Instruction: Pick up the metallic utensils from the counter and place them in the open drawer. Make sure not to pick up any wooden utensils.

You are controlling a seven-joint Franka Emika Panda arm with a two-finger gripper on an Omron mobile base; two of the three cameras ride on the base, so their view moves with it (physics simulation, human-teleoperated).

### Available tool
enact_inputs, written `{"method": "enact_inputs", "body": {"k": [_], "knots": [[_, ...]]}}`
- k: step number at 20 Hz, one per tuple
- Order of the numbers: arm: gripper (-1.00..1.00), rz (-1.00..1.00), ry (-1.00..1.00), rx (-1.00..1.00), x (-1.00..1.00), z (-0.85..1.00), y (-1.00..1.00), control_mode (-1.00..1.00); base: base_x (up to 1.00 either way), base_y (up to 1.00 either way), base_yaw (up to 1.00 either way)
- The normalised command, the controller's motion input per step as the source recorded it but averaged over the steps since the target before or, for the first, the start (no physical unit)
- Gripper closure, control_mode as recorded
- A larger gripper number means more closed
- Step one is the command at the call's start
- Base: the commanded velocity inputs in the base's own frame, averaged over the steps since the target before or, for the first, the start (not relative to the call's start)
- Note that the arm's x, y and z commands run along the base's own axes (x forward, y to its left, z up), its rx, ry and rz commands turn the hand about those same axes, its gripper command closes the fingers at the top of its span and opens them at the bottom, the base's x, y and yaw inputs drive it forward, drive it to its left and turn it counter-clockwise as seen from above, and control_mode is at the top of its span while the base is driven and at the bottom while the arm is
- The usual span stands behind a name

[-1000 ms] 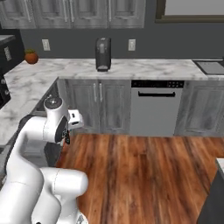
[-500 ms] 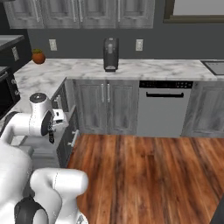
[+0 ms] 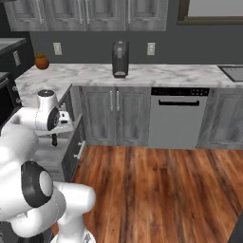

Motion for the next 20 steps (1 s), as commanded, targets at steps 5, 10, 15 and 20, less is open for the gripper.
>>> {"method": "enact_inputs", "body": {"k": [5,10,15,20], "knots": [[1.00,0.00,0.06,0.00,0.18,-0.20,0.01,-1.00,0.00,0.00,0.00],[1.00,0.00,0.02,0.00,0.34,-0.22,0.06,-1.00,0.00,0.00,0.00],[1.00,-0.05,0.04,0.00,0.30,-0.08,0.41,-1.00,0.00,0.00,0.00],[1.00,-0.16,0.07,-0.02,0.10,0.00,0.67,-1.00,0.00,0.00,0.00]]}}
